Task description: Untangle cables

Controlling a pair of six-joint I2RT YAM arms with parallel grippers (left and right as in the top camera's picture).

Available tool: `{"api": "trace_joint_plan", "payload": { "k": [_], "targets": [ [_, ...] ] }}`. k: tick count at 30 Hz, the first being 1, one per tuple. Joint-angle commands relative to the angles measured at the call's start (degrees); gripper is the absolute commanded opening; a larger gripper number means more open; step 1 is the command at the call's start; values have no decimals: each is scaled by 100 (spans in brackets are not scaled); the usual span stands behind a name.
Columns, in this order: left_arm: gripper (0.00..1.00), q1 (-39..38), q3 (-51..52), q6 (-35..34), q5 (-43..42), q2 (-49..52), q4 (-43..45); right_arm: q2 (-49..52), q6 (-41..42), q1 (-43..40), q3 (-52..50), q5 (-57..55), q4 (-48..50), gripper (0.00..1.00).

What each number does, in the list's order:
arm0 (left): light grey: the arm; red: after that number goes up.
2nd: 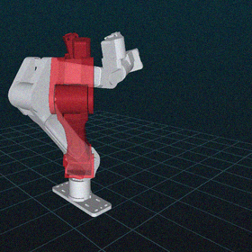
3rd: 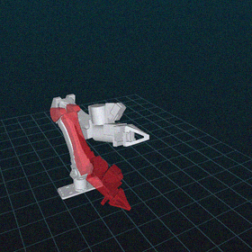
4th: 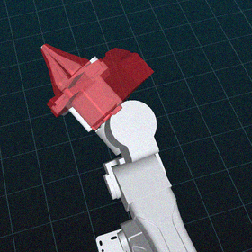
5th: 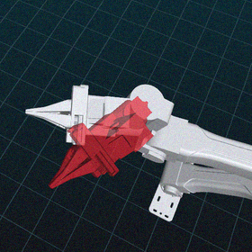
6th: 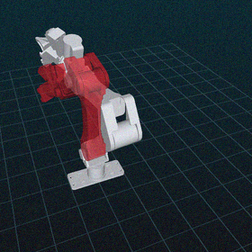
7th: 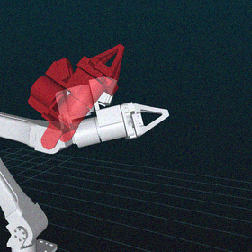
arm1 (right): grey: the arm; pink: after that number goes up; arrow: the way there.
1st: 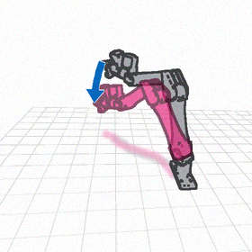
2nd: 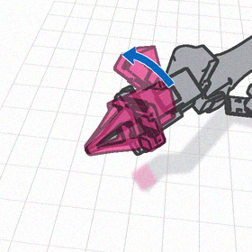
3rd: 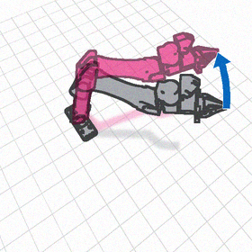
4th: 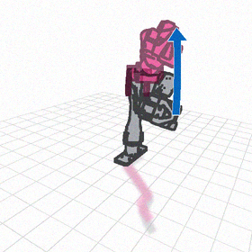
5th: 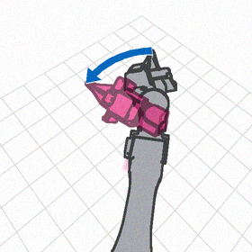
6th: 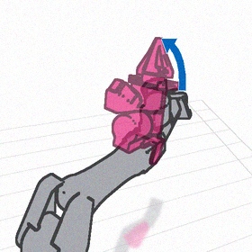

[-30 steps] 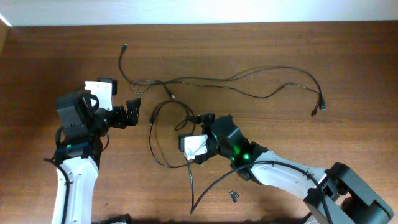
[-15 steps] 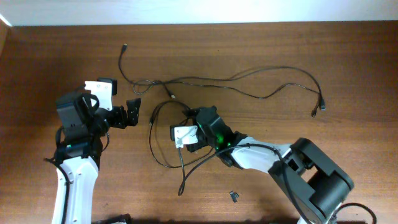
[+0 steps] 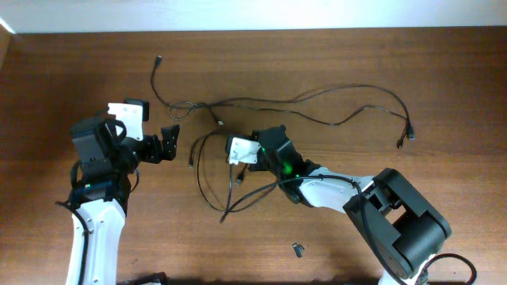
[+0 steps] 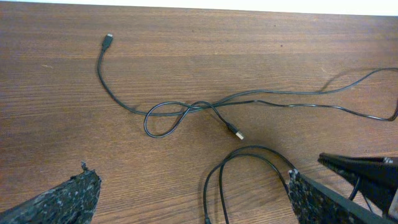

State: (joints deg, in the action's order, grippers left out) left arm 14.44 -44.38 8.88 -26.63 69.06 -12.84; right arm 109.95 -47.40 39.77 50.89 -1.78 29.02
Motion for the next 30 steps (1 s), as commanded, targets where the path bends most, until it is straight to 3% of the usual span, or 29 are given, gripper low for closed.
{"api": "trace_joint_plan", "payload": {
  "k": [1, 4, 9, 15, 18, 25, 30],
  "targets": [
    [99, 26, -2, -68, -101, -28, 9, -481, 1113, -11, 83, -529, 203, 4],
    [99, 26, -2, -68, -101, -28, 9, -931, 1534, -11, 85, -1255, 302, 4],
    [99, 26, -2, -68, -101, -28, 9, -1733, 1530, -57, 87, -2828, 289, 4],
    [99, 26, -2, -68, -101, -28, 9, -1998, 1534, -619, 87, -4522, 133, 4],
    [99, 26, -2, -68, -101, -28, 9, -1998, 1808, -966, 87, -4892, -514, 4],
    [99, 26, -2, -68, -101, -28, 9, -1998, 3471, -1790, 87, -4898, -2481, 4],
    [99, 26, -2, -68, -101, -28, 9, -2065, 3595, -1958, 87, -5455, -3128, 4]
  ]
}}
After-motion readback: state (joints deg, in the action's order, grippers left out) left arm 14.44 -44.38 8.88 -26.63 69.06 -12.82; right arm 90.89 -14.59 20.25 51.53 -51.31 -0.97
